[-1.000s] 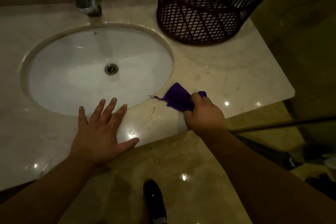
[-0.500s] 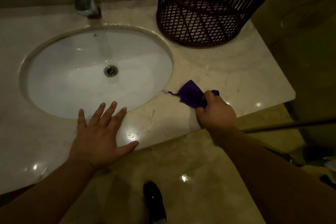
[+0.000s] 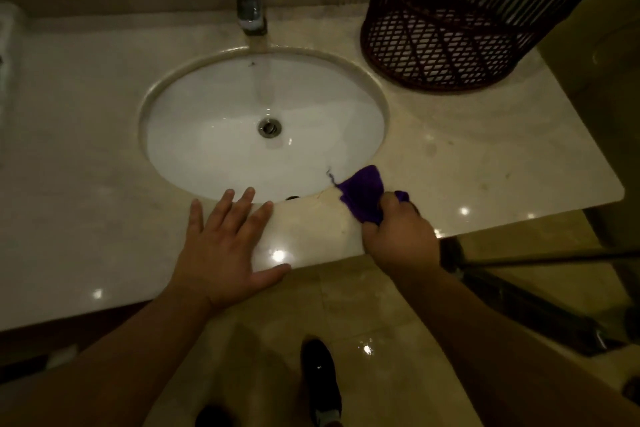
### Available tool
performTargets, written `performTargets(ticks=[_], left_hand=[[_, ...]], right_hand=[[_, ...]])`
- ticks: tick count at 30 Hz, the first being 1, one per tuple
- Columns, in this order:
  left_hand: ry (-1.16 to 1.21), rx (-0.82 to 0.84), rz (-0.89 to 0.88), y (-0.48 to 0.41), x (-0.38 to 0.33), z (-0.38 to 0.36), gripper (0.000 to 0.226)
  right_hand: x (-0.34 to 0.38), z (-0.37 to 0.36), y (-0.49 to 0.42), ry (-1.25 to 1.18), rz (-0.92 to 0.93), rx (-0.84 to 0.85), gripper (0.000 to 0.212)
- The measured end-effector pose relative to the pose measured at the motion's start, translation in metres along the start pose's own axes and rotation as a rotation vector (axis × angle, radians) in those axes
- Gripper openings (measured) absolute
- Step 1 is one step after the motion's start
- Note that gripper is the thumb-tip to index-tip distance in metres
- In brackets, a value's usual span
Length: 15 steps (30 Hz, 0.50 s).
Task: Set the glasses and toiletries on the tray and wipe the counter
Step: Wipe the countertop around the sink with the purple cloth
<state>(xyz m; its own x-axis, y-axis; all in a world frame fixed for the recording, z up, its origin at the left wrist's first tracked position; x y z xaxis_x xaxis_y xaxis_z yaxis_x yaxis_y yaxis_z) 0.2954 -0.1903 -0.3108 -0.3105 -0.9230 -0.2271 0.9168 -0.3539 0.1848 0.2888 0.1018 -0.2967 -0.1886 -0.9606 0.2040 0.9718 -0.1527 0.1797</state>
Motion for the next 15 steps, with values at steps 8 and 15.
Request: performTargets(ticks=[8,15], left_hand=[[-0.032,-0.029,0.196,0.067,0.107,0.024,0.103],[-0.063,-0.023,0.259,0.111,0.174,0.033,0.109]], right_hand=[[0.134,-0.031,0.031,0.047,0.209,0.079,0.038],[0.247,-0.055,0.049,0.086,0.340,0.168,0.041]])
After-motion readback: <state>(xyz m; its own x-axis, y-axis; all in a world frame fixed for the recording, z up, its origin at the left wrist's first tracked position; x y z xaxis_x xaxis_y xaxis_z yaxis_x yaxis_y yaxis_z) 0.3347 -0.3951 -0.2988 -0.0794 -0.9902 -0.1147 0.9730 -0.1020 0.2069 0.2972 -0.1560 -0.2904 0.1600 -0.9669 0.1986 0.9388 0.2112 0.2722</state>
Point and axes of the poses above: each hand's wrist, its own y-axis away from the middle knuckle, its own z-axis out of the back of the hand, x = y × z, the point moved 2 cm from there along -y, towards the middle knuckle, and after that the axes turned 7 degrees about y, right-handed, at the moved point
